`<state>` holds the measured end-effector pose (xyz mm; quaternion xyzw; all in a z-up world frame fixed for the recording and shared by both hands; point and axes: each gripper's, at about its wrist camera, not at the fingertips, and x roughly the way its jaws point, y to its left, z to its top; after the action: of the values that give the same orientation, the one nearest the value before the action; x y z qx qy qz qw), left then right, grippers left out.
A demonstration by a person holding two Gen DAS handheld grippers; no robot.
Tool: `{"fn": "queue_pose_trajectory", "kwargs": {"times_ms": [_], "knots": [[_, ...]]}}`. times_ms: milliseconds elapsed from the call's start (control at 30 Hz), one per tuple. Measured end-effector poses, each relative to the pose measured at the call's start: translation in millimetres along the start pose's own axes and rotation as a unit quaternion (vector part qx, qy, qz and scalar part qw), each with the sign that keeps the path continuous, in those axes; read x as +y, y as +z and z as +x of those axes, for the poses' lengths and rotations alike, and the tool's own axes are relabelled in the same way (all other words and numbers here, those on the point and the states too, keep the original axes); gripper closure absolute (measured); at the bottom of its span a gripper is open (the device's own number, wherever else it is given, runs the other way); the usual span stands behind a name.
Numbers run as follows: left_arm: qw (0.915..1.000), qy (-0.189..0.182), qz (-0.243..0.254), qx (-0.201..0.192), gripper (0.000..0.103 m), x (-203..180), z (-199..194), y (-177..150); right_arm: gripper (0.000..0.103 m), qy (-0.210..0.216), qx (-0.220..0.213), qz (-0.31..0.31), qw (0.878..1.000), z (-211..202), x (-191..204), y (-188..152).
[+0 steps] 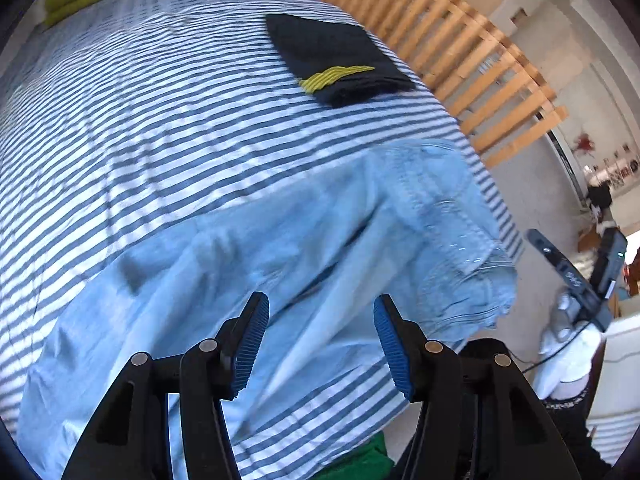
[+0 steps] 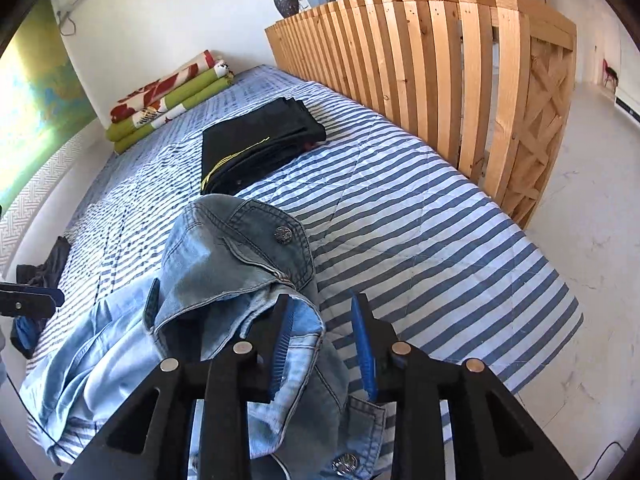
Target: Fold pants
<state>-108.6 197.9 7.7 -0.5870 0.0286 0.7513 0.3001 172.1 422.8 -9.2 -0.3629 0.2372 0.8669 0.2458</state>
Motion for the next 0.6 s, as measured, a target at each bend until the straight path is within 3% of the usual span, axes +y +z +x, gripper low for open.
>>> {"fn": "queue_pose_trajectory", "kwargs": {"times_ms": [100,267,367,467,533,567,600], "knots": [[0.9972,0.031,-0.064,-0.025,0.045,67,-28,-47,0.070,0.061,-0.010,0.021,0.998,-18,-1,0],[0.9820,0.064,-0.167,-0.061,0.044,157,-81,-137,0.049,0.121,0.052,-0.037,0.991,-2,48,0],[0.9747,0.091,-0.195,-0.059,0.039,187,-97,-187,0.048,0.102,0.083,-0.046,0.990,27,72,-4],[0.9709,0.113,-0.201,-0.064,0.031,200,-107,-230,0.049,0.070,0.081,-0.062,0.992,48,89,-4],[0.9708,0.108,-0.204,-0.066,0.030,201,-110,-250,0.057,0.068,0.077,-0.065,0.993,56,93,2],[0.9709,0.111,-0.201,-0.067,0.030,201,-111,-256,0.082,0.070,0.078,-0.067,0.992,58,94,4],[0.9705,0.121,-0.197,-0.068,0.030,200,-109,-259,0.091,0.072,0.082,-0.070,0.992,59,95,10]]}}
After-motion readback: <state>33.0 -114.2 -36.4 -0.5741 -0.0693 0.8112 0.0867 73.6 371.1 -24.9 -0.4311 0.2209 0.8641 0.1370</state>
